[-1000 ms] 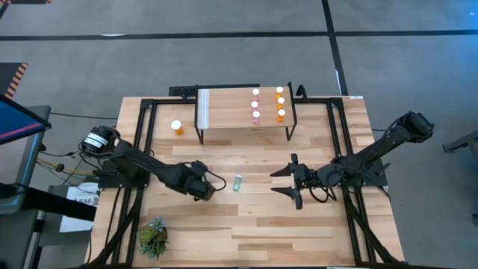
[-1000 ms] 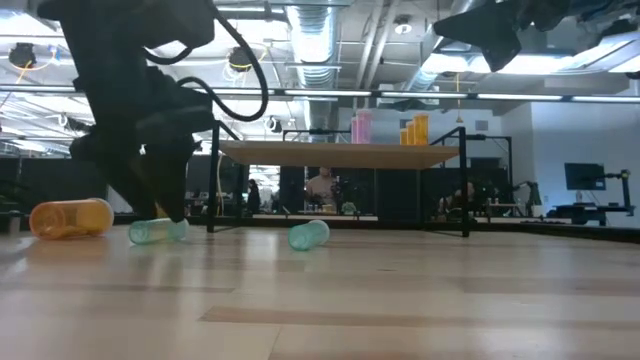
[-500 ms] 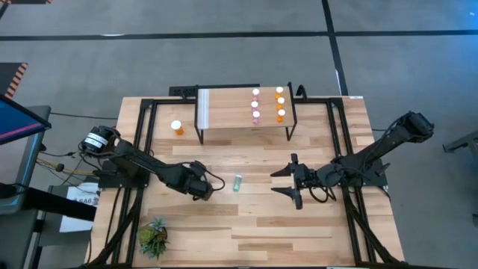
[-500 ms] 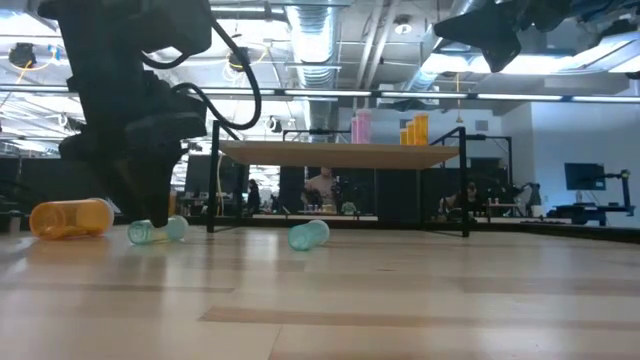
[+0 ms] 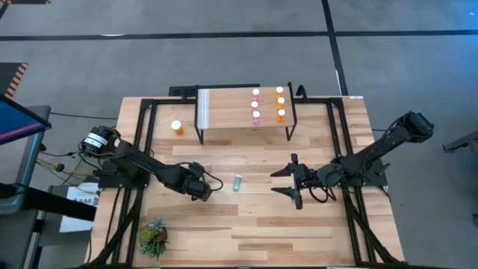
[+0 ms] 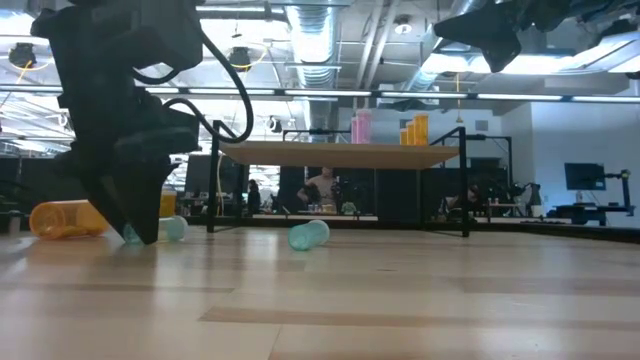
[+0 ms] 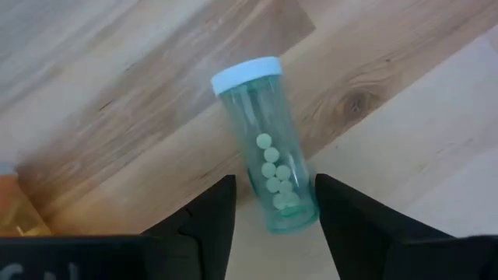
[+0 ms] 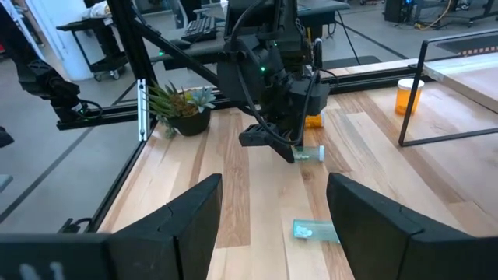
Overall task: Pick and place medicine bottles onto shelf by color
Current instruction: Put the left blue pill bottle on the shelf
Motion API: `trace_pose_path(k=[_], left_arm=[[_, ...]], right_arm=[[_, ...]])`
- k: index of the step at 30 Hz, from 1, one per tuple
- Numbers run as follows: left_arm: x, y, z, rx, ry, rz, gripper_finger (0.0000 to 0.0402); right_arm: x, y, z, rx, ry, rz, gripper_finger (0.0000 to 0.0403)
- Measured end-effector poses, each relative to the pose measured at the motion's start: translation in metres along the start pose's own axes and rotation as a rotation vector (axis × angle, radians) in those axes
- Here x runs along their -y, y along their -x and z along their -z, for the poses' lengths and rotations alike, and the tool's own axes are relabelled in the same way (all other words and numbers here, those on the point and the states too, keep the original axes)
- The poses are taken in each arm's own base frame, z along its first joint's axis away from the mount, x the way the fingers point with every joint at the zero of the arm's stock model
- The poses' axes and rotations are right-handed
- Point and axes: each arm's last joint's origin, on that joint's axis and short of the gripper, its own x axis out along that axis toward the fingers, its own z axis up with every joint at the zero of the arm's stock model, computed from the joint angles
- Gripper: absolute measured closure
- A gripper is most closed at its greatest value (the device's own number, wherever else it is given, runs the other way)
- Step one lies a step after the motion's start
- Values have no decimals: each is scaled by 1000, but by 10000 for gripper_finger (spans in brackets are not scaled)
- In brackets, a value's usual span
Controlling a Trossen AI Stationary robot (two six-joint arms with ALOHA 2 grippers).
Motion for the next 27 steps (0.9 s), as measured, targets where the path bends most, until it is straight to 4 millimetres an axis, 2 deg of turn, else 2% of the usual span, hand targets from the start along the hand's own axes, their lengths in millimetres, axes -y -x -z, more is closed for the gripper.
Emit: trace_pose_path(k=[13,22,27], left_arm=[[0,0,0,2,-29,0,238],[0,0,0,0,-49,3,311],[2,2,-1,-5,-112,14,326]], right_arm=[[0,0,0,1,-3,0,148],[0,0,0,0,-2,0,148],[0,0,0,2,-1,-1,148]])
